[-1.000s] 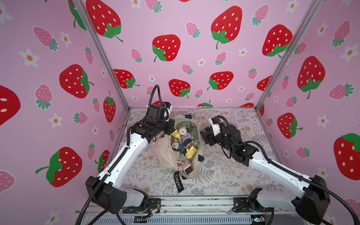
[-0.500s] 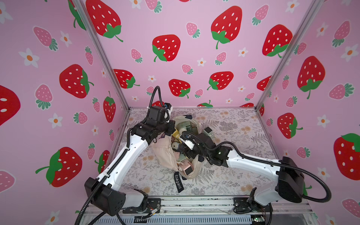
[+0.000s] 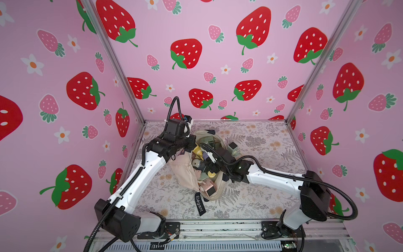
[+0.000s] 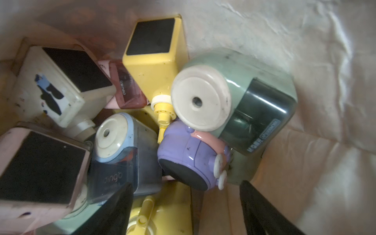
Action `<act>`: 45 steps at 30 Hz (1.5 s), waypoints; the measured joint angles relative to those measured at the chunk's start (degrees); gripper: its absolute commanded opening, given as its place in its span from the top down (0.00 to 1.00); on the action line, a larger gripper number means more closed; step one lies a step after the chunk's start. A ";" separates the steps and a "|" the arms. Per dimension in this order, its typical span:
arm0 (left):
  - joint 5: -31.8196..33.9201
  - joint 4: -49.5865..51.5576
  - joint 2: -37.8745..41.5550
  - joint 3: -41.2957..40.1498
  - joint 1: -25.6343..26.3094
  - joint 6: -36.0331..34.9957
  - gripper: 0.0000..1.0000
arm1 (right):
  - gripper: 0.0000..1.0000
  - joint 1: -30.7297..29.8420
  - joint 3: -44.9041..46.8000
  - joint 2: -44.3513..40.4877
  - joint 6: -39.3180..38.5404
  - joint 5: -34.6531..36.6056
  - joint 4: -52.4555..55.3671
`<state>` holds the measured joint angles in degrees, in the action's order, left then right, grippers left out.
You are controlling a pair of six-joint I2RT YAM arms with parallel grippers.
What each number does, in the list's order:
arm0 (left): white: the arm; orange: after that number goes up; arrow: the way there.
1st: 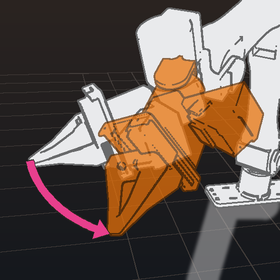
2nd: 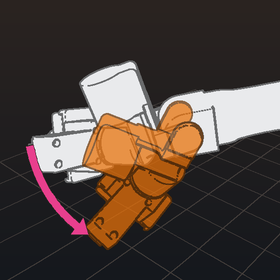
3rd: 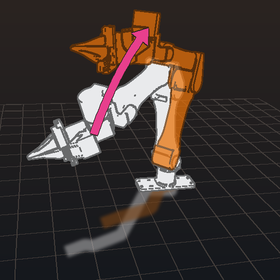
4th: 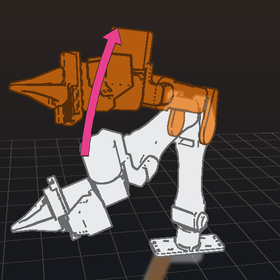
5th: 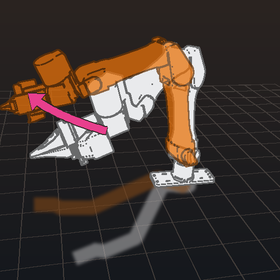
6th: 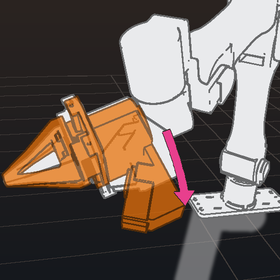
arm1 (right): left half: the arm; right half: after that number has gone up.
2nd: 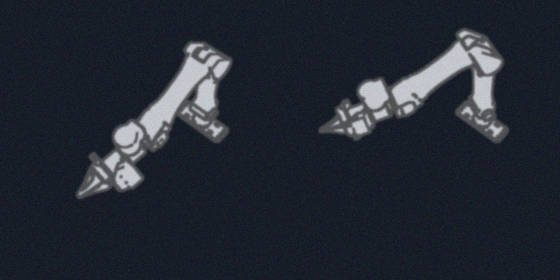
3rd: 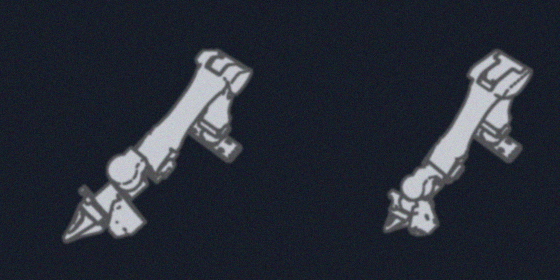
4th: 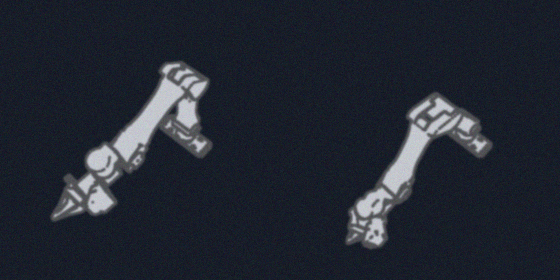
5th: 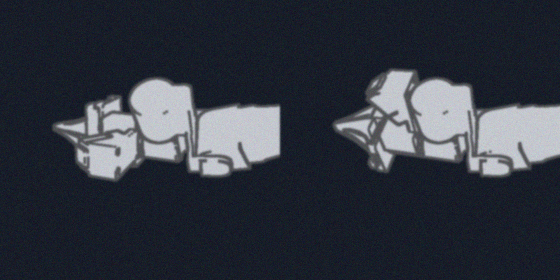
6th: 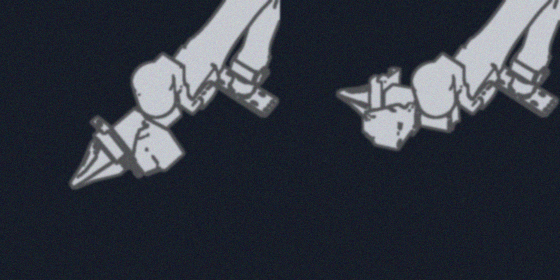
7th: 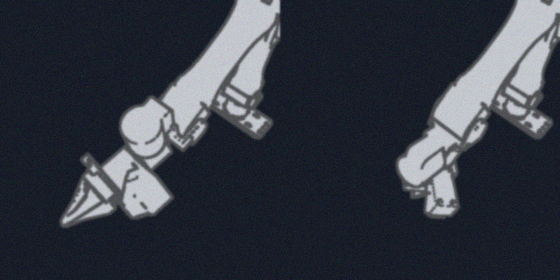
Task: Take out the pencil sharpeners from the tote bags
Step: Pick up the pencil sharpener from the canvas bag.
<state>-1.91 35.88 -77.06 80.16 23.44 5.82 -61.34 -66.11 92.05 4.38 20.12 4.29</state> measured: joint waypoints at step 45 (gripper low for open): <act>1.07 0.39 0.11 -0.02 -0.31 -0.02 1.00 | 0.39 3.54 -19.76 19.63 -0.09 9.01 -2.38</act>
<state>-0.84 36.27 -76.95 80.14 23.14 5.80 -57.80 -85.86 111.68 4.29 29.12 1.91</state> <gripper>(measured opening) 0.048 0.874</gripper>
